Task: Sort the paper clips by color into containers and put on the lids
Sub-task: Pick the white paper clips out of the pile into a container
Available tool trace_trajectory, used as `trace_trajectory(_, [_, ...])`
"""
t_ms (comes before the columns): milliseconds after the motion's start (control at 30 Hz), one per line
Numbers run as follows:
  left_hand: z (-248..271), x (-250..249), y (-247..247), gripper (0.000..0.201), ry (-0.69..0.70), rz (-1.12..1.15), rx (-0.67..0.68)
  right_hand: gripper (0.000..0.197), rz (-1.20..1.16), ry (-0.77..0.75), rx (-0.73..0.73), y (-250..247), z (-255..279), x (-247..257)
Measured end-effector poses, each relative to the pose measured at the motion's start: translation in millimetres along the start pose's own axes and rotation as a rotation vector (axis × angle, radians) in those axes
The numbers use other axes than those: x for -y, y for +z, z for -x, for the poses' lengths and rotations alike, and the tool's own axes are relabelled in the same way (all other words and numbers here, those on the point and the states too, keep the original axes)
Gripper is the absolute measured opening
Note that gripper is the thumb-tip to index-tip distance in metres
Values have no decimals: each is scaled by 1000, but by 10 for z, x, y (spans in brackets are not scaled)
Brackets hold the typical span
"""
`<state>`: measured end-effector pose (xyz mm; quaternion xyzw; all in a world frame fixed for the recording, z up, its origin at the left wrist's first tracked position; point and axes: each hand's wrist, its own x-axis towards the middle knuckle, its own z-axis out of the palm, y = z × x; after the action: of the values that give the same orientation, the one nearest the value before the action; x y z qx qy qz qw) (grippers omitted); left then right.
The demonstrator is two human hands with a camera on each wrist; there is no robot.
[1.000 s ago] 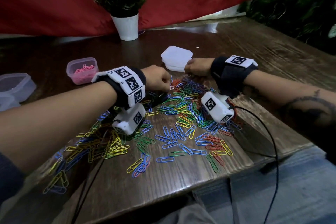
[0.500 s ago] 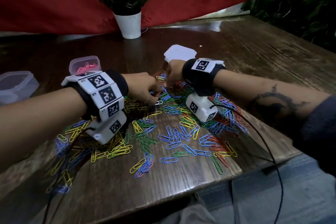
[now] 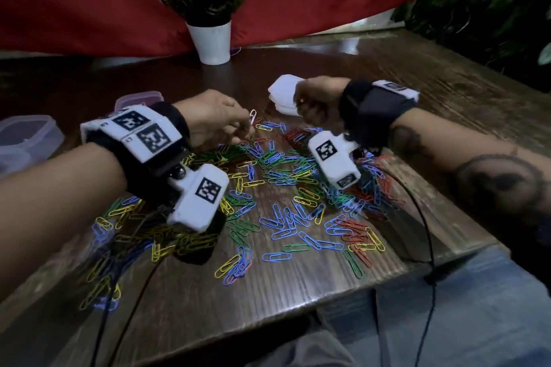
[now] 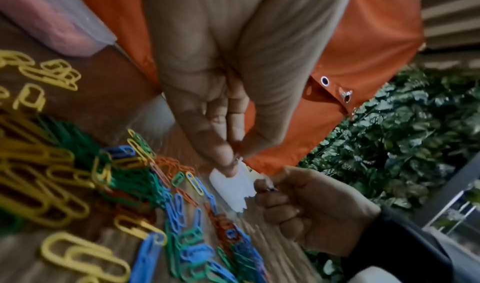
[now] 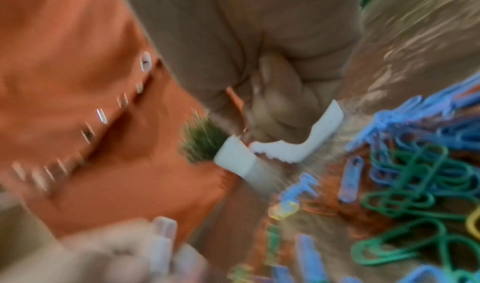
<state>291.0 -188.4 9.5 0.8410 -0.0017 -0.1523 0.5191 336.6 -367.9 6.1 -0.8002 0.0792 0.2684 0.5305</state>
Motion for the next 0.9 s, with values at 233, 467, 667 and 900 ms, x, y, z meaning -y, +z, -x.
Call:
trace_trajectory(233, [365,-154,350,23,75,146,32,19,-701,-156,-12,-76,988,-449])
trace_trajectory(467, [935,146,717,22,304,-98,92,25,-1068,-159,44,827,1333,-1080])
trace_trajectory(667, [1274,257,901,15,520,-581,-106,49,-1382,-209,30,1393,1400,-1121])
trace_trajectory(900, [1283,389,870,25,564,-581,-100,34,-1115,-169,-128,1445,1369,-1243])
